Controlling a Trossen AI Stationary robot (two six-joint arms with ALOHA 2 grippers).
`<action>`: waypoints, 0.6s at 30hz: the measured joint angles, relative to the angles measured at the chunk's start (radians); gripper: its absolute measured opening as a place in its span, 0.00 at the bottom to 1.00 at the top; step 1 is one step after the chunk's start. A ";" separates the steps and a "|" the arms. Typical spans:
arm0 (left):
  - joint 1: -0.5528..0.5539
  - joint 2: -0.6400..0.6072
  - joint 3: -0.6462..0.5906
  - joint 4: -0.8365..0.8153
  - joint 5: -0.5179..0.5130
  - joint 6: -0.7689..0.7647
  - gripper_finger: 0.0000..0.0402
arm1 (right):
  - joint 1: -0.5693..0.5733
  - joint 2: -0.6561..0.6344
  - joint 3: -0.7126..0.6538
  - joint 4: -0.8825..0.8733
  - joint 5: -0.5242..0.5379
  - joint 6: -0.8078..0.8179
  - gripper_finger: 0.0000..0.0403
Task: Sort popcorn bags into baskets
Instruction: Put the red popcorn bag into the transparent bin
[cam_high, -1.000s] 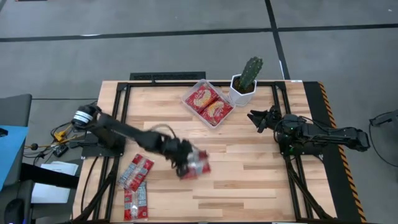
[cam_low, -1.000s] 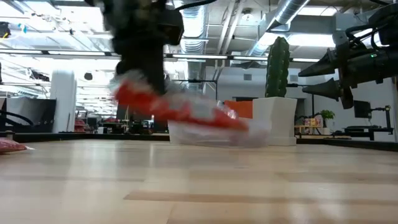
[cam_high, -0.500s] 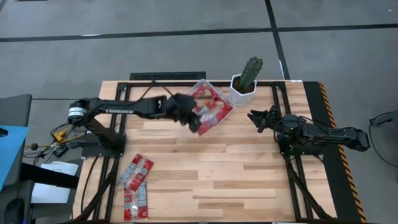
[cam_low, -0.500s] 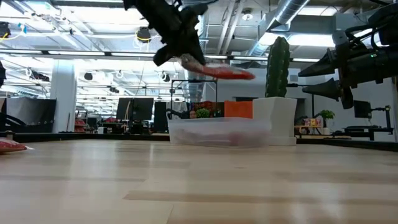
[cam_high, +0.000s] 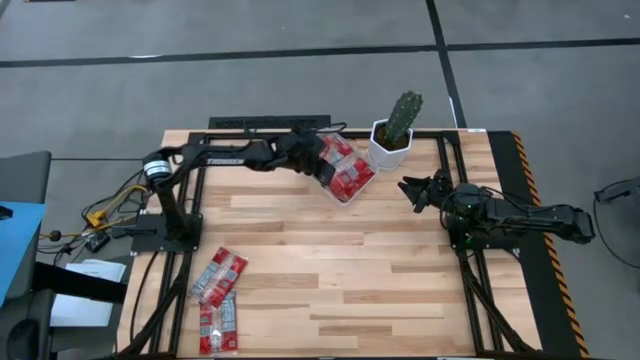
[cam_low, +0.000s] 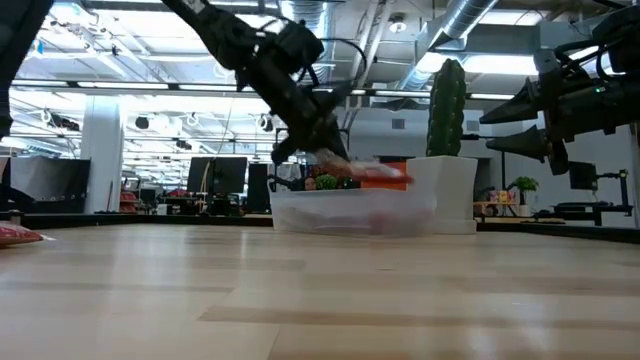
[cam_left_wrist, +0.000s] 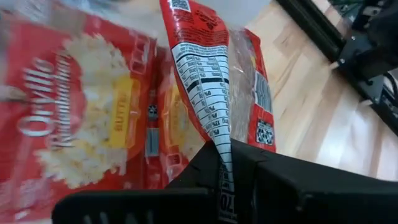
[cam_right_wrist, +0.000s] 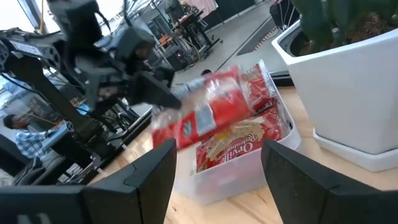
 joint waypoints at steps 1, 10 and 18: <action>0.002 0.016 0.000 0.008 0.006 -0.005 0.00 | -0.001 0.000 0.000 0.000 0.000 0.000 0.65; 0.002 0.102 0.001 0.098 0.031 -0.030 0.00 | -0.032 -0.002 0.000 0.000 0.002 0.000 0.65; 0.001 0.117 0.001 0.128 -0.006 -0.034 0.00 | -0.039 -0.002 0.000 0.000 0.001 0.000 0.65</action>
